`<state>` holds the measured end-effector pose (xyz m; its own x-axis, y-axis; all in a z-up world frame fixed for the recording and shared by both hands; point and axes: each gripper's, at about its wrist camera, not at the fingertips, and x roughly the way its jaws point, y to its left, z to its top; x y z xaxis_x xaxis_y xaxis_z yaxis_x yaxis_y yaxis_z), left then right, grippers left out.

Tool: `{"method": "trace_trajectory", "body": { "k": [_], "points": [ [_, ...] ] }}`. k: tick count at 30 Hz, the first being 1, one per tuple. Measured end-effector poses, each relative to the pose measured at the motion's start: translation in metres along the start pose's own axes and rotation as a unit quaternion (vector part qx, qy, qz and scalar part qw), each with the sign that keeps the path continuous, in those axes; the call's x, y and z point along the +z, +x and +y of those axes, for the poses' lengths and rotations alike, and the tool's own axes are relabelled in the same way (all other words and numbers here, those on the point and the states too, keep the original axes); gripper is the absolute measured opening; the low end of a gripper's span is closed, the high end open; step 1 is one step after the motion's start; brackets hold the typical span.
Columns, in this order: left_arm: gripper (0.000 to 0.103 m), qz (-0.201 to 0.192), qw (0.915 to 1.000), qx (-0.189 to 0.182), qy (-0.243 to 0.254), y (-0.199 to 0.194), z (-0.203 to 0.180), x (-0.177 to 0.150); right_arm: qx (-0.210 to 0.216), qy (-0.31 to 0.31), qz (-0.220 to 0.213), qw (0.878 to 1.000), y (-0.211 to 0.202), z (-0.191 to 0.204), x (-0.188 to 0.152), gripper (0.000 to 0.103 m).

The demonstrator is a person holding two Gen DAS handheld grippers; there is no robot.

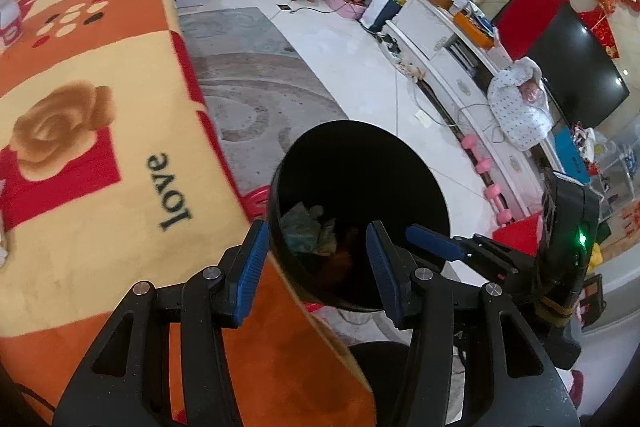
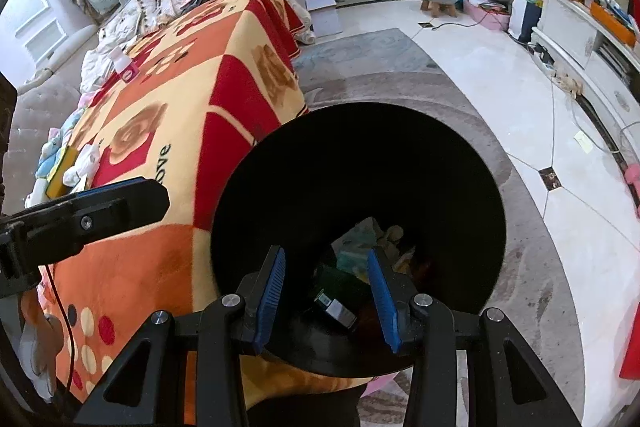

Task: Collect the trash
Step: 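Open both tools to drop the tube box and cloth into the bin, then bring both open tools back over the blanket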

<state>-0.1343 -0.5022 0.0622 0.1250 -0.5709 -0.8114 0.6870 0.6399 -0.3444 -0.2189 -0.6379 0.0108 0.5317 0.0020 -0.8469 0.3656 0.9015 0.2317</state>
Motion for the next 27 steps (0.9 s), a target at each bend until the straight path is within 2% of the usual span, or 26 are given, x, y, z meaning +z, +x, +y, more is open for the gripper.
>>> {"method": "trace_trajectory", "body": {
  "k": [9,14,20,27],
  "points": [
    [0.049,-0.01,0.9985,0.053,-0.004,-0.022,0.022,-0.017,0.006,-0.012,-0.003,1.0,-0.009,0.02,-0.002,0.042],
    [0.049,-0.014,0.9968,0.075,-0.022,-0.042,0.045,-0.035,0.016,-0.041,0.004,0.999,-0.007,0.049,-0.002,0.043],
    [0.049,-0.012,0.9949,0.094,-0.036,-0.066,0.07,-0.059,0.032,-0.072,0.015,0.997,0.002,0.085,-0.003,0.05],
    [0.049,-0.019,0.9919,0.115,-0.051,-0.103,0.101,-0.089,0.054,-0.122,0.033,0.99,0.014,0.137,-0.009,0.056]
  ]
}}
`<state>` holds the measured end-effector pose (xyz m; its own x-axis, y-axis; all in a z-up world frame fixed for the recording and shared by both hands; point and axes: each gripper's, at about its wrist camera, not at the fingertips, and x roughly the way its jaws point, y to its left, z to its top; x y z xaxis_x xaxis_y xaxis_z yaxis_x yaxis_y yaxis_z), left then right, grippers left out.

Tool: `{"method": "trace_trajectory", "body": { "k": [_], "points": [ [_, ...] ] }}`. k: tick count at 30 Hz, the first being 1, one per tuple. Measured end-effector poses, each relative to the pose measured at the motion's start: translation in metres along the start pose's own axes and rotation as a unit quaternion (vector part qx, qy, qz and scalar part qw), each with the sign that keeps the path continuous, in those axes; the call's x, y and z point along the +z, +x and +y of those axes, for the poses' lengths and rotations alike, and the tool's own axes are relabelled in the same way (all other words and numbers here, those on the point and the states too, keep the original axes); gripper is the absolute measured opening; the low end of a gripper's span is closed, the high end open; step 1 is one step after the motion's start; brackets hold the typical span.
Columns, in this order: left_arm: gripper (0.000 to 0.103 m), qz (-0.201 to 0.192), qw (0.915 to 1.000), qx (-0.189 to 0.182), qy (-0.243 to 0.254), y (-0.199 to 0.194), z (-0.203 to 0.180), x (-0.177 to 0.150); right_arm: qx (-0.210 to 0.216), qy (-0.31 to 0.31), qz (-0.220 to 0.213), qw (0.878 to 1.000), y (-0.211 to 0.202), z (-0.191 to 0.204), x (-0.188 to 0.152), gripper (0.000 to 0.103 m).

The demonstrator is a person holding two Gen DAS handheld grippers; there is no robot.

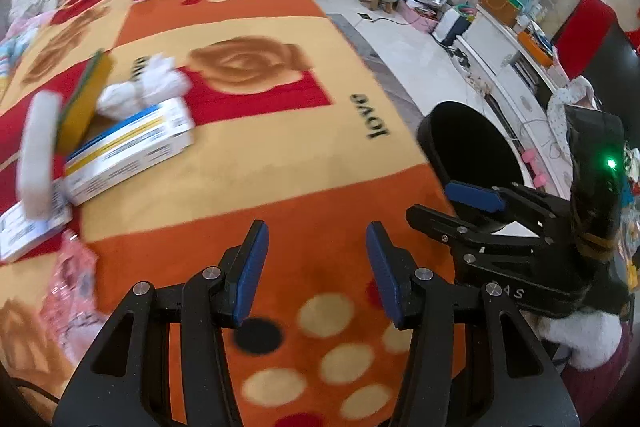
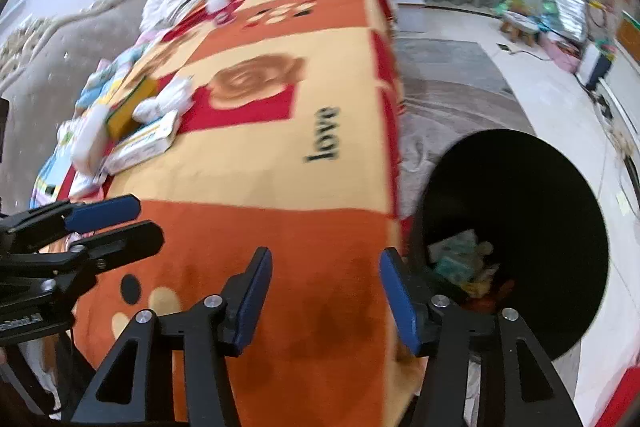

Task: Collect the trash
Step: 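Bring both open tools back over the blanket, then grasp the pink candy wrapper with the left tool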

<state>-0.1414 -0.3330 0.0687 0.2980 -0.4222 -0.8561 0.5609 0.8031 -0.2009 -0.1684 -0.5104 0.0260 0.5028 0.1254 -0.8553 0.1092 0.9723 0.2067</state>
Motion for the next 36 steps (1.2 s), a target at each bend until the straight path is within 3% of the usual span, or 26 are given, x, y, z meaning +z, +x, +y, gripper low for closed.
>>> {"method": "trace_trajectory", "body": {
  "k": [6,15,18,22,33,36],
  "points": [
    [0.049,-0.01,0.9997,0.016,-0.017,-0.031,0.043,-0.023,0.016,-0.033,0.015,0.999,0.013,0.038,0.004,0.058],
    [0.049,-0.017,0.9944,0.06,-0.085,-0.064,0.124,-0.059,0.051,-0.085,0.021,0.995,0.025,0.107,0.017,0.062],
    [0.05,-0.017,0.9938,0.052,-0.097,-0.072,0.145,-0.068,0.058,-0.107,0.024,0.992,0.031,0.131,0.021,0.064],
    [0.056,-0.012,0.9957,0.01,-0.092,-0.075,0.161,-0.08,0.068,-0.122,0.029,0.99,0.04,0.155,0.024,0.065],
    [0.057,-0.005,0.9987,0.047,-0.02,-0.043,0.173,-0.078,0.08,-0.129,0.035,0.988,0.045,0.182,0.034,0.07],
    [0.057,-0.001,0.999,0.043,-0.016,-0.035,0.177,-0.072,0.082,-0.127,0.035,0.988,0.046,0.186,0.04,0.071]
  ]
}}
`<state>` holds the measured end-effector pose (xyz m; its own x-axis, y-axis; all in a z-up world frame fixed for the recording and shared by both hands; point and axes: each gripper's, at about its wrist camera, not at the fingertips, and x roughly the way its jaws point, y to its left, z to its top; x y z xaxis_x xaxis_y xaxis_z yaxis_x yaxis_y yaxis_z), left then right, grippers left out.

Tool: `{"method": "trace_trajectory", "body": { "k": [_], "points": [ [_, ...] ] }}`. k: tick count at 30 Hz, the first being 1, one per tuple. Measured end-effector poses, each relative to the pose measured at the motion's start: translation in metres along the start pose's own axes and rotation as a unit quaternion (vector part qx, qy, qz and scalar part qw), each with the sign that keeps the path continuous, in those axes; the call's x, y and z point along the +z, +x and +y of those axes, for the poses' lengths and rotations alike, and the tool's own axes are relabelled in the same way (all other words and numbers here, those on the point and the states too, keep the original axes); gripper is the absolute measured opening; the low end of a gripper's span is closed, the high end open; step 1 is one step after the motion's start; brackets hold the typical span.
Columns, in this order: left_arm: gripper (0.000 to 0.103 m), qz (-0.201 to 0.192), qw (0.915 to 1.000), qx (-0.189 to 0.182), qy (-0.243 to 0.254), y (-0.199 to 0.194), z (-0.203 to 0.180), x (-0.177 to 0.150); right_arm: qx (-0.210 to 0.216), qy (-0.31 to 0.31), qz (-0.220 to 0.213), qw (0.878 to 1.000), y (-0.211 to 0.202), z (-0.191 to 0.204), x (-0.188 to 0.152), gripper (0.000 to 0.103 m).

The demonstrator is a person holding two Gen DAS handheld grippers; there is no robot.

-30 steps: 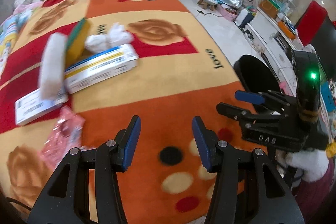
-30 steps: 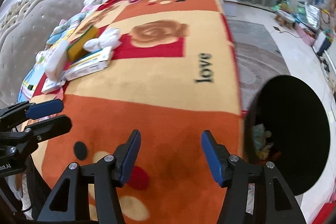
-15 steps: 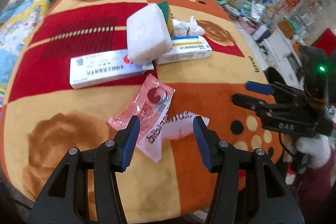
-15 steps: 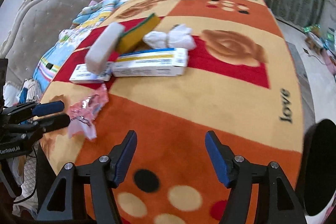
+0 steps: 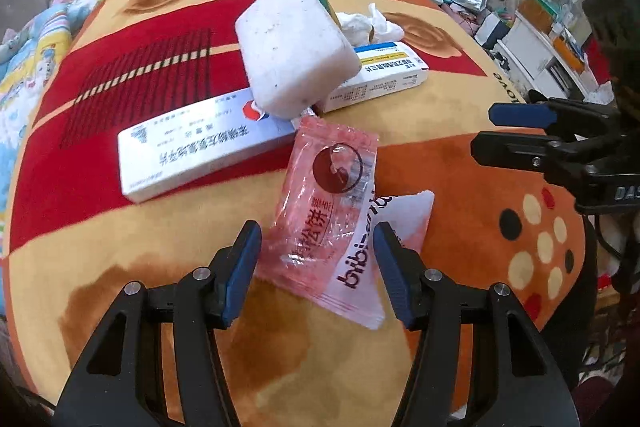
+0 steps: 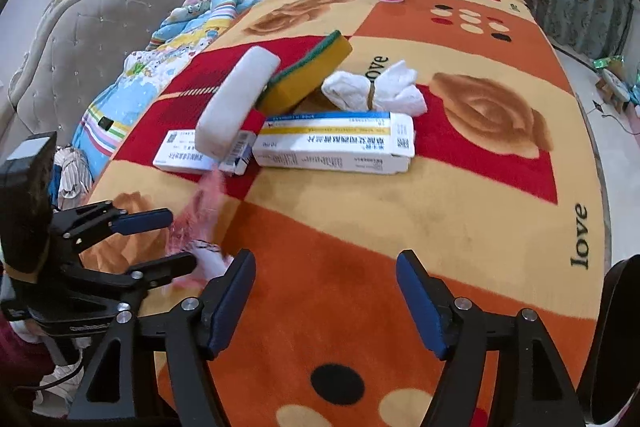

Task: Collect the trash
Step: 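Grasp the pink candy wrapper with the left tool, then grasp the white foam block with the right tool while the left tool lifts the wrapper, then lift the pink wrapper with the left tool while the right tool lifts the foam block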

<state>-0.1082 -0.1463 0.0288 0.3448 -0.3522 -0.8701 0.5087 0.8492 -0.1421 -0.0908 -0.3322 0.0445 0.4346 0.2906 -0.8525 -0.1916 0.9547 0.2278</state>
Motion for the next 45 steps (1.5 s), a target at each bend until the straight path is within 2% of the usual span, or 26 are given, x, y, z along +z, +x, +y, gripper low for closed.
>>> {"method": "trace_trajectory", "body": {
  "k": [6,9,10,13,17,19,22,26,30,35,37,42,43,45],
  "points": [
    [0.058,-0.011,0.9998,0.004,0.017,0.006,-0.004,-0.002,0.027,0.01,-0.018,0.999,0.0,0.009,0.023,0.071],
    [0.054,-0.015,0.9998,-0.006,0.014,0.003,-0.004,-0.007,0.041,0.007,-0.024,0.999,0.004,0.02,0.041,0.071],
    [0.047,-0.011,0.9998,-0.009,0.014,0.002,-0.003,-0.008,0.044,0.003,-0.027,0.999,0.008,0.025,0.048,0.071],
    [0.018,0.0,0.9998,-0.02,-0.008,-0.003,0.007,-0.011,0.06,-0.004,-0.027,0.998,0.021,0.039,0.066,0.071],
    [0.017,0.0,0.9985,-0.028,-0.047,-0.012,0.024,-0.016,0.092,0.009,-0.019,0.996,0.048,0.048,0.084,0.069],
    [0.016,-0.003,0.9977,-0.032,-0.059,-0.016,0.029,-0.018,0.102,0.011,-0.015,0.995,0.06,0.051,0.088,0.043],
    [0.015,-0.01,0.9968,-0.038,-0.07,-0.021,0.031,-0.017,0.099,-0.005,-0.017,0.995,0.064,0.055,0.084,0.036],
    [0.015,-0.02,0.9958,-0.052,-0.073,-0.027,0.023,-0.013,0.097,-0.031,-0.038,0.994,0.037,0.053,0.07,0.035],
    [0.013,-0.028,0.9951,-0.064,-0.07,-0.03,0.01,-0.003,0.089,-0.028,-0.065,0.993,0.0,0.028,0.053,0.035],
    [0.011,-0.034,0.9953,-0.071,-0.055,-0.026,-0.013,0.013,0.05,-0.015,-0.069,0.996,-0.027,-0.009,0.028,0.035],
    [0.011,-0.03,0.9966,-0.063,-0.044,-0.025,-0.024,0.015,0.04,-0.005,-0.07,0.997,-0.033,-0.023,0.019,0.035],
    [0.013,-0.023,0.9956,-0.057,-0.071,-0.021,-0.018,0.013,0.033,0.018,-0.07,0.997,-0.043,-0.048,-0.001,0.035],
    [0.014,-0.024,0.9946,-0.055,-0.085,-0.022,-0.013,0.011,0.033,0.02,-0.07,0.997,-0.044,-0.05,-0.003,0.035],
    [0.028,-0.026,0.9929,-0.045,-0.107,-0.025,-0.005,0.006,0.036,0.022,-0.067,0.997,-0.042,-0.053,-0.006,0.035]
  ]
}}
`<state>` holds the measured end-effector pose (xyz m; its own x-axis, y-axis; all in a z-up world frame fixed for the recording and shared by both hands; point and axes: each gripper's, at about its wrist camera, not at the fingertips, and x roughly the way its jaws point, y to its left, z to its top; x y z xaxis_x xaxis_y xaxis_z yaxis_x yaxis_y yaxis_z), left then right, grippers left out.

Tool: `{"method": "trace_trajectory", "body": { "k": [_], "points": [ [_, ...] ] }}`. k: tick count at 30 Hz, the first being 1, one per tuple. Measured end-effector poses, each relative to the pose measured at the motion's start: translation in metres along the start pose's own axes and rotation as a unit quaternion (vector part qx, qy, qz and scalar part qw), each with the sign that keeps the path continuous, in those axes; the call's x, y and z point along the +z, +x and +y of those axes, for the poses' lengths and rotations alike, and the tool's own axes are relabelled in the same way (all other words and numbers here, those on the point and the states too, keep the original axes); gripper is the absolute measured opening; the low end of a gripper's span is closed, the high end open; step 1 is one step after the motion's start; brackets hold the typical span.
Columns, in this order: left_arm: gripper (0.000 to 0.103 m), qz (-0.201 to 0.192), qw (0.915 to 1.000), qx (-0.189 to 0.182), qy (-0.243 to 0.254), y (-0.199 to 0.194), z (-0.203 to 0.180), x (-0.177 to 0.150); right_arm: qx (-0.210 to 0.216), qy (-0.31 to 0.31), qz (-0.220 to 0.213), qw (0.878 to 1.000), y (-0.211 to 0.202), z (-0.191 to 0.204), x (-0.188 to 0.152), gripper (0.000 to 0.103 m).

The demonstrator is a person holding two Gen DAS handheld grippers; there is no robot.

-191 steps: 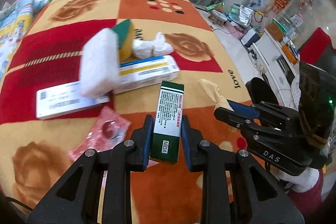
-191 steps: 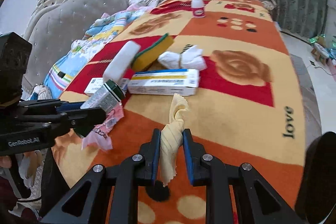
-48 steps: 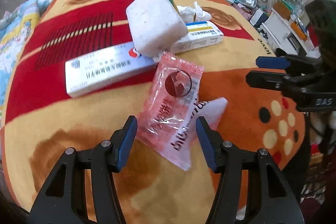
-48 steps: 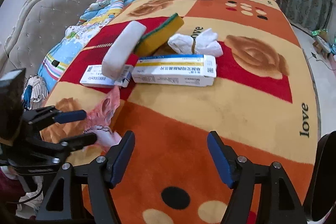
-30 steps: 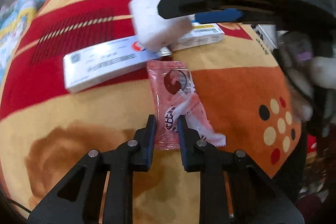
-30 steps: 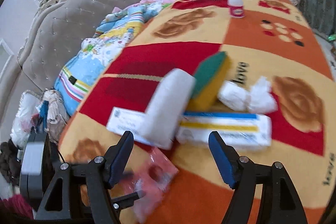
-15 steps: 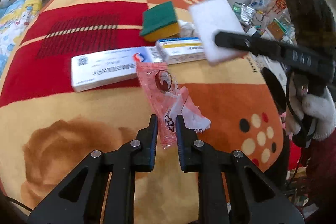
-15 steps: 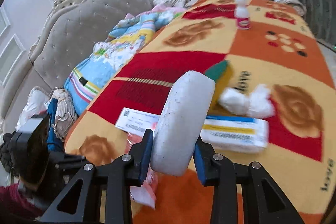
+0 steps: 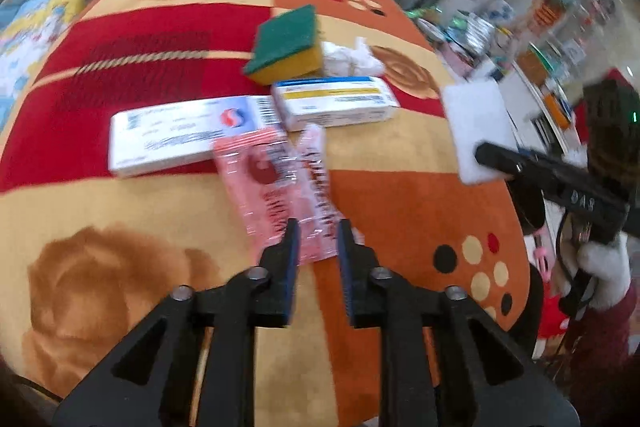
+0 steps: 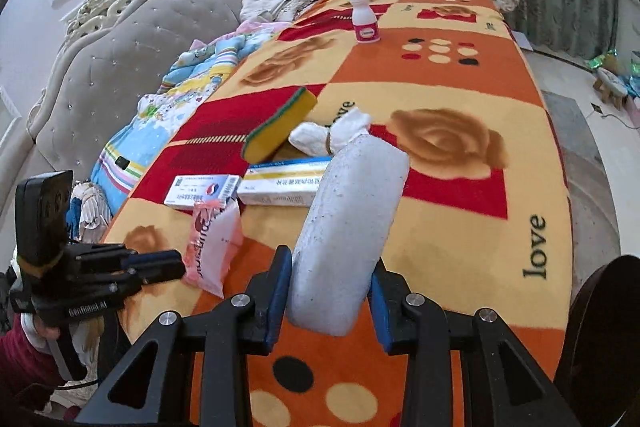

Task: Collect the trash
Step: 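Lift the pink wrapper with the left tool while the right tool lifts the foam block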

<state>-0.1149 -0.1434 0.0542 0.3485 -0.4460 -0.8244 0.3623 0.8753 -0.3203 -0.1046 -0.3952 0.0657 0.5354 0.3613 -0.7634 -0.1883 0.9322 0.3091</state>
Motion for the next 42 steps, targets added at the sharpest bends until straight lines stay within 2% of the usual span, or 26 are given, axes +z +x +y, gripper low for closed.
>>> {"method": "trace_trajectory", "body": {
  "k": [1,2,3,6,10,13,21,22,23,24,25,26,32,42],
  "points": [
    [0.045,-0.005,0.9999,0.007,-0.011,-0.003,0.004,-0.002,0.002,0.002,0.002,1.0,0.001,-0.001,-0.002,0.035],
    [0.058,-0.012,0.9997,0.007,-0.021,-0.006,0.007,-0.005,0.005,0.004,0.005,1.0,0.003,-0.002,-0.003,0.035],
    [0.06,-0.017,0.9993,0.003,-0.034,-0.007,0.012,-0.006,0.007,0.006,0.008,1.0,0.005,-0.003,-0.005,0.035],
    [0.06,-0.01,0.9975,-0.001,-0.07,0.003,0.018,-0.005,0.016,0.006,0.017,1.0,0.013,0.001,-0.008,0.035],
    [0.061,-0.003,0.9968,0.009,-0.079,0.024,0.012,-0.001,0.023,0.0,0.022,0.999,0.018,0.007,-0.011,0.035],
    [0.061,-0.008,0.9974,0.016,-0.069,0.034,-0.002,0.002,0.021,0.0,0.02,1.0,0.016,0.007,-0.012,0.035],
    [0.061,-0.018,0.9972,0.069,-0.023,0.058,-0.032,0.012,0.011,0.009,0.022,1.0,0.014,-0.003,-0.014,0.035],
    [0.061,-0.015,0.9977,0.064,-0.015,0.06,-0.035,0.012,0.01,0.011,0.023,1.0,0.014,-0.004,-0.015,0.035],
    [0.051,-0.012,0.9981,0.06,-0.01,0.061,-0.036,0.012,0.011,0.012,0.023,1.0,0.014,-0.005,-0.015,0.035],
    [0.038,-0.01,0.9985,0.054,-0.007,0.06,-0.037,0.011,0.011,0.013,0.023,1.0,0.014,-0.006,-0.016,0.035],
    [0.016,-0.003,0.9987,0.051,-0.006,0.06,-0.037,0.011,0.012,0.013,0.023,1.0,0.013,-0.007,-0.017,0.035],
    [0.014,0.001,0.9991,0.043,-0.006,0.059,-0.037,0.011,0.011,0.013,0.021,1.0,0.012,-0.008,-0.017,0.035],
    [0.013,-0.015,0.9998,0.007,0.004,0.04,-0.051,0.015,0.009,0.024,0.009,1.0,0.001,-0.019,-0.02,0.035],
    [0.013,-0.013,0.9979,-0.003,0.063,0.045,-0.108,0.026,-0.01,0.045,-0.011,0.999,-0.028,-0.045,-0.027,0.035]
  ]
}}
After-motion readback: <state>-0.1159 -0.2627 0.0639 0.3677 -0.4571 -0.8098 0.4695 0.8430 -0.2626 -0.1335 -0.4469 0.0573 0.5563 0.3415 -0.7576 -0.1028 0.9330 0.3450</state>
